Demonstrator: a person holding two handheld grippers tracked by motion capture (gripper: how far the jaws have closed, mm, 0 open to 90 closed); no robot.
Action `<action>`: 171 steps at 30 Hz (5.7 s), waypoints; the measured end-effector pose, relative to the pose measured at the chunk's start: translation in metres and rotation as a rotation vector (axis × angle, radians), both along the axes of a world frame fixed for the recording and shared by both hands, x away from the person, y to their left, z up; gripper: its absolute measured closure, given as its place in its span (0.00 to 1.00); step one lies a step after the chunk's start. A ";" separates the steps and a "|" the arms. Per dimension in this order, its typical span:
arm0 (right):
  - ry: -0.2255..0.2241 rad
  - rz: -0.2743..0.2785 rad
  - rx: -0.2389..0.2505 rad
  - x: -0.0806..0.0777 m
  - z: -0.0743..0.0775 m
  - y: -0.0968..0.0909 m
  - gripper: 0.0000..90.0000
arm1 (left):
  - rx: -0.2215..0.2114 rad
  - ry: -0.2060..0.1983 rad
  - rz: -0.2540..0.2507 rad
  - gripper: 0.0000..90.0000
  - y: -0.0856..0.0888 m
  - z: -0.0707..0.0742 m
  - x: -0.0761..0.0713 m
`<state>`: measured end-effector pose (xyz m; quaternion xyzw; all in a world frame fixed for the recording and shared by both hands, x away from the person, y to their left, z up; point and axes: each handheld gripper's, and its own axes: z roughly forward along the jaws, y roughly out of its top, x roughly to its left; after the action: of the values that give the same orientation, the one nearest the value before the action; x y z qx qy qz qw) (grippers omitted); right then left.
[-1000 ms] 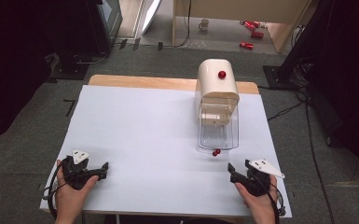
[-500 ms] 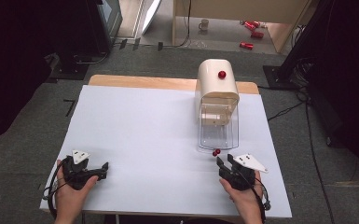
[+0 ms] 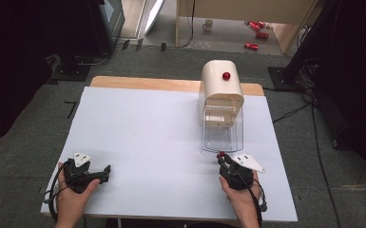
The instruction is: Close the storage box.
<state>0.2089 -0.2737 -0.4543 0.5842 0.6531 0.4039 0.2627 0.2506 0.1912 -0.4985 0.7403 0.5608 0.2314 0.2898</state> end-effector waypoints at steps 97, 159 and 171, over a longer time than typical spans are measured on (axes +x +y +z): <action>-0.016 -0.072 0.052 0.101 0.038 -0.010 0.90 | -0.001 0.000 -0.001 0.00 0.000 0.000 0.000; 0.068 -0.039 0.060 0.015 -0.001 -0.024 0.03 | 0.000 -0.001 -0.001 0.00 0.000 0.000 0.000; 0.103 -0.016 0.038 0.007 -0.029 -0.013 0.32 | 0.001 0.000 -0.001 0.00 0.000 0.000 0.000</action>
<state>0.2156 -0.2867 -0.4829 0.6142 0.6533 0.3837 0.2207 0.2506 0.1911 -0.4986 0.7406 0.5603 0.2315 0.2898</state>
